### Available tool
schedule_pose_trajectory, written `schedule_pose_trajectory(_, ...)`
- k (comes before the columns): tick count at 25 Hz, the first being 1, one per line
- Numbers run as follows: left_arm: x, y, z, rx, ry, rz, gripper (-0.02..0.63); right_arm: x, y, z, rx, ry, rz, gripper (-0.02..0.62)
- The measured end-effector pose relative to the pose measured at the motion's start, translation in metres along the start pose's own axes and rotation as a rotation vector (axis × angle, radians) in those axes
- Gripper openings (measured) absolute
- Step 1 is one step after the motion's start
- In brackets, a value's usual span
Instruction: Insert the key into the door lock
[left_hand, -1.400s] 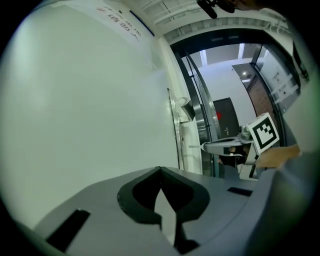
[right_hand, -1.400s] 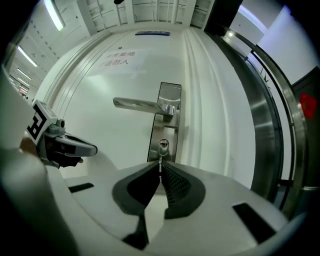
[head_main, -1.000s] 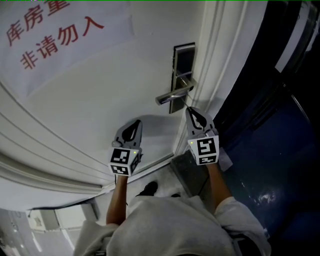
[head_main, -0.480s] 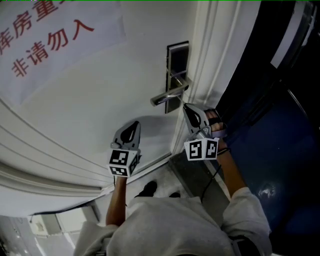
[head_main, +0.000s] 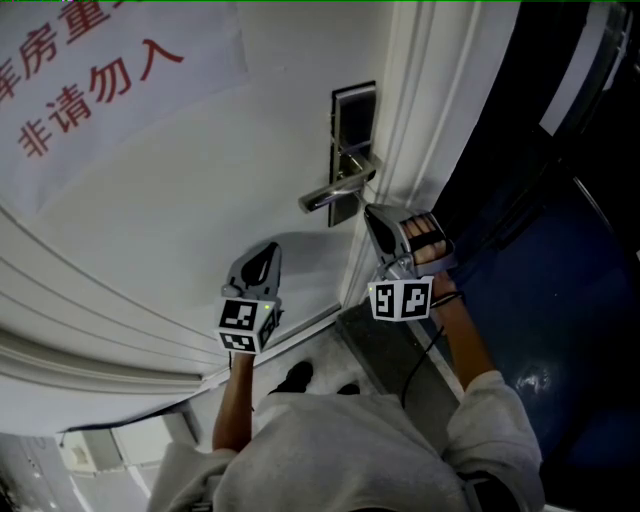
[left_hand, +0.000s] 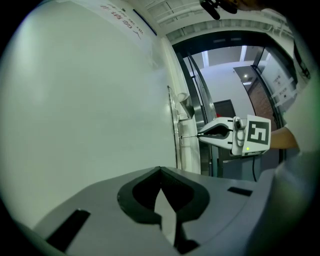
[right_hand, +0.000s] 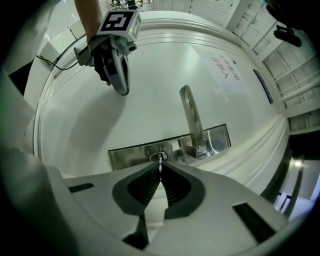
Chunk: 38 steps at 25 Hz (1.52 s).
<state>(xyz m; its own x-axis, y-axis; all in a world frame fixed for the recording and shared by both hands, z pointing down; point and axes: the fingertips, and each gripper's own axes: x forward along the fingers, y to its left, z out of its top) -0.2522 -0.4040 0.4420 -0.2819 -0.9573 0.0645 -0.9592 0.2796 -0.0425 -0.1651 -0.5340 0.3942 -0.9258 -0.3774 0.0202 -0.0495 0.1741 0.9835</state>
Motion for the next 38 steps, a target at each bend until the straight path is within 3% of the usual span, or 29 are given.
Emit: schedule_pose_trajectory(38,0.01,-0.011,-0.008,-0.031,0.016,-0.039,0.017,0.041,0.002,0.005,-0.131,0.041,-0.023,0.029)
